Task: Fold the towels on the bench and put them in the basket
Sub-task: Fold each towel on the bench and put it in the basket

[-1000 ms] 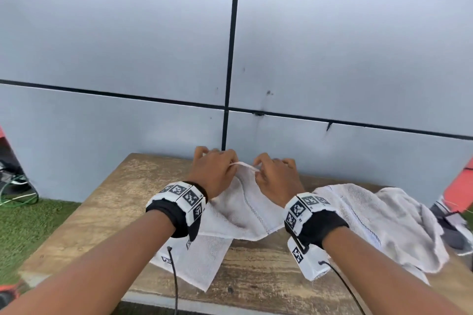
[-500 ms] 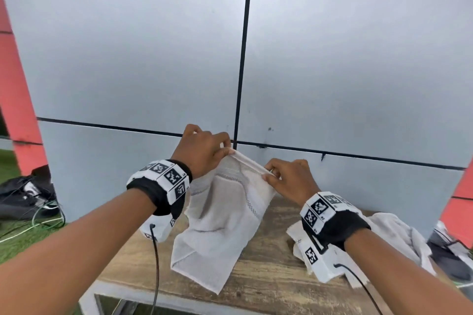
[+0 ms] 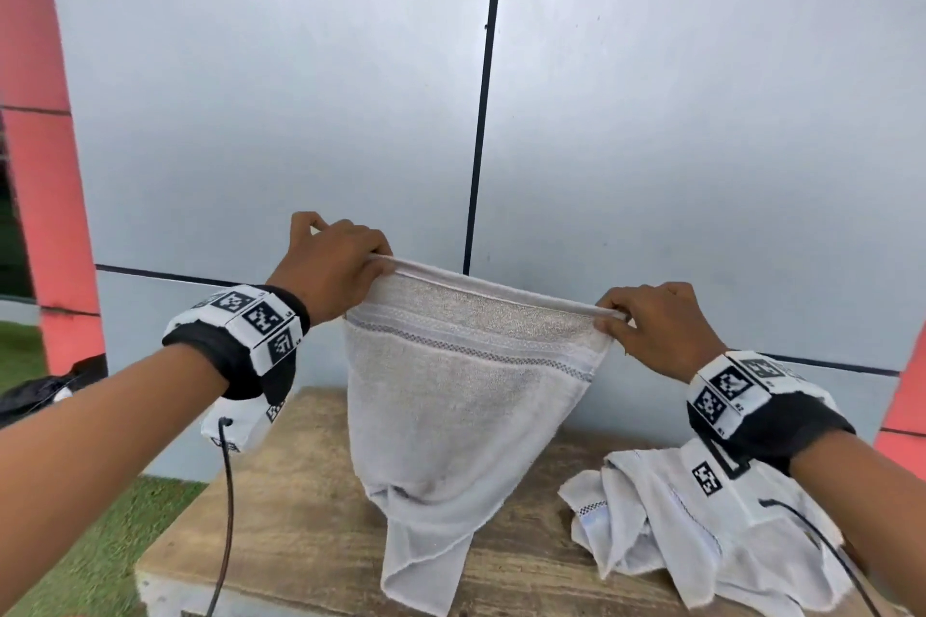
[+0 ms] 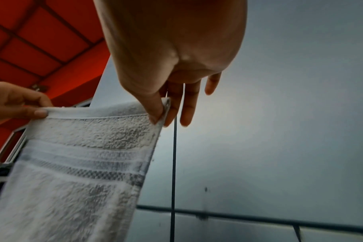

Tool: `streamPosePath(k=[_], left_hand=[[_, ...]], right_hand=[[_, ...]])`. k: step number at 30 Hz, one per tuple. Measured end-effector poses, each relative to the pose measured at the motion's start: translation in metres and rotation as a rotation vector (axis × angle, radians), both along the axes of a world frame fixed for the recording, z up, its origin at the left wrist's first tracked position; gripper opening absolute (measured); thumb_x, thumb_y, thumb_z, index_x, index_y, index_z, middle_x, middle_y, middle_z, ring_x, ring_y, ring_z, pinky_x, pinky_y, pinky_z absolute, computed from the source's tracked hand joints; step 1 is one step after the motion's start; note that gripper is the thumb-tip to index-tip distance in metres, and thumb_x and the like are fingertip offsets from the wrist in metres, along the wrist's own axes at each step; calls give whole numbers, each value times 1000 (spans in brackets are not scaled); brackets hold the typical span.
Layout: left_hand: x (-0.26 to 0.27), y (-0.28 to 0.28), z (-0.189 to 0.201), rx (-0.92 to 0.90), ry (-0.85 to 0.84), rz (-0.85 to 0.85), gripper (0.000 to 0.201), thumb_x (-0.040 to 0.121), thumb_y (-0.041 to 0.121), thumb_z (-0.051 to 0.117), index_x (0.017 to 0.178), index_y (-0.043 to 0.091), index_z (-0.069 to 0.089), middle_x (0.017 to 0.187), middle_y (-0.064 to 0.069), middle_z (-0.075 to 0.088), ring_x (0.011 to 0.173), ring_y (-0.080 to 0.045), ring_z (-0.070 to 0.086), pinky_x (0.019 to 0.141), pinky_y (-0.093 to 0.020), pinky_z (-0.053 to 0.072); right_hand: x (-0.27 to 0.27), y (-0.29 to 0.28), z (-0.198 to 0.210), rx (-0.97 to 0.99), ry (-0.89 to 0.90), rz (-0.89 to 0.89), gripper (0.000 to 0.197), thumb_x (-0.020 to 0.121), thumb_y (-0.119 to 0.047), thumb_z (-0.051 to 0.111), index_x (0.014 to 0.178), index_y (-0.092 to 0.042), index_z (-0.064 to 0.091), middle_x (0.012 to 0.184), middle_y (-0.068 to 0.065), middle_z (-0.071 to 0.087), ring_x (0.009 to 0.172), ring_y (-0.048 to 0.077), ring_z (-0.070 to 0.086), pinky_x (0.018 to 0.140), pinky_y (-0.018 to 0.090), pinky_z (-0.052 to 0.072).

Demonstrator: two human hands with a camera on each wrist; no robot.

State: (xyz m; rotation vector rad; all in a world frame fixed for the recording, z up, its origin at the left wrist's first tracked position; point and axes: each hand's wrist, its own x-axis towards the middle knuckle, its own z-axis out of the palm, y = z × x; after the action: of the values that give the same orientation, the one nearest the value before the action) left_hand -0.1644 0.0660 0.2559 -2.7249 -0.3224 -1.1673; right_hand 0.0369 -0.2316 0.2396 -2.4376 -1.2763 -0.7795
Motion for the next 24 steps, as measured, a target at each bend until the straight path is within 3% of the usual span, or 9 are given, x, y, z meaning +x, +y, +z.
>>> streamPosePath(k=[5, 8, 10, 12, 15, 17, 19, 22, 24], left_hand=[[-20, 4, 30, -48, -66, 3, 27, 94, 48, 42, 83, 26, 54, 61, 11, 57, 65, -15, 52, 97, -36, 20], [-34, 2, 52, -64, -108, -88, 10, 96, 32, 47, 88, 30, 53, 67, 15, 55, 65, -15, 52, 92, -37, 26], [-45, -2, 67, -103, -91, -106, 11, 96, 22, 48, 94, 28, 57, 82, 8, 63, 75, -15, 55, 94, -37, 24], [-58, -7, 82, -132, -102, -120, 12, 93, 33, 47, 93, 29, 58, 88, 8, 66, 86, -16, 58, 95, -35, 23], [-79, -20, 102, -195, -77, -167, 21, 83, 51, 47, 81, 34, 59, 86, 14, 65, 87, -12, 59, 90, -33, 33], [-90, -29, 116, -315, -51, -272, 21, 85, 47, 59, 82, 27, 63, 84, 9, 68, 81, -11, 59, 74, -22, 42], [-102, -36, 130, -494, -11, -410, 36, 77, 54, 63, 83, 19, 66, 79, 4, 70, 72, -7, 56, 64, -14, 40], [-117, -44, 150, -564, -33, -525, 64, 58, 73, 65, 86, 15, 67, 79, 5, 67, 70, 1, 55, 63, -4, 40], [-118, -50, 162, -555, -62, -536, 54, 72, 61, 64, 90, 10, 67, 81, 0, 65, 69, 2, 54, 63, -1, 38]], right_hand=[[-7, -16, 52, 218, 0, 96, 13, 80, -26, 69, 77, -34, 59, 72, -16, 64, 76, 12, 63, 96, 37, 36], [-19, -28, 82, 290, 38, 133, 13, 79, -22, 70, 74, -31, 62, 76, -13, 68, 80, 9, 63, 94, 34, 40], [-29, -40, 99, 319, 89, 129, 11, 80, -19, 69, 74, -26, 63, 78, -14, 67, 82, 7, 62, 94, 33, 39], [-37, -53, 112, 355, 144, 150, 8, 81, -18, 69, 75, -23, 64, 79, -13, 67, 84, 7, 62, 91, 38, 40], [-52, -73, 126, 400, 273, 209, 8, 82, -13, 67, 78, -18, 64, 83, 3, 70, 80, 15, 62, 75, 32, 43], [-63, -85, 135, 427, 376, 269, 6, 83, -8, 65, 80, -11, 63, 79, 11, 68, 70, 11, 57, 65, 22, 39], [-73, -96, 144, 463, 451, 323, 5, 83, -4, 64, 80, -8, 62, 77, 11, 63, 73, 13, 52, 68, 23, 34], [-86, -108, 163, 540, 478, 399, 12, 82, 1, 59, 77, -10, 59, 78, 5, 58, 80, 13, 50, 76, 25, 33], [-92, -112, 176, 592, 476, 446, 14, 82, 2, 57, 77, -11, 59, 77, 2, 58, 79, 9, 51, 77, 21, 35]])
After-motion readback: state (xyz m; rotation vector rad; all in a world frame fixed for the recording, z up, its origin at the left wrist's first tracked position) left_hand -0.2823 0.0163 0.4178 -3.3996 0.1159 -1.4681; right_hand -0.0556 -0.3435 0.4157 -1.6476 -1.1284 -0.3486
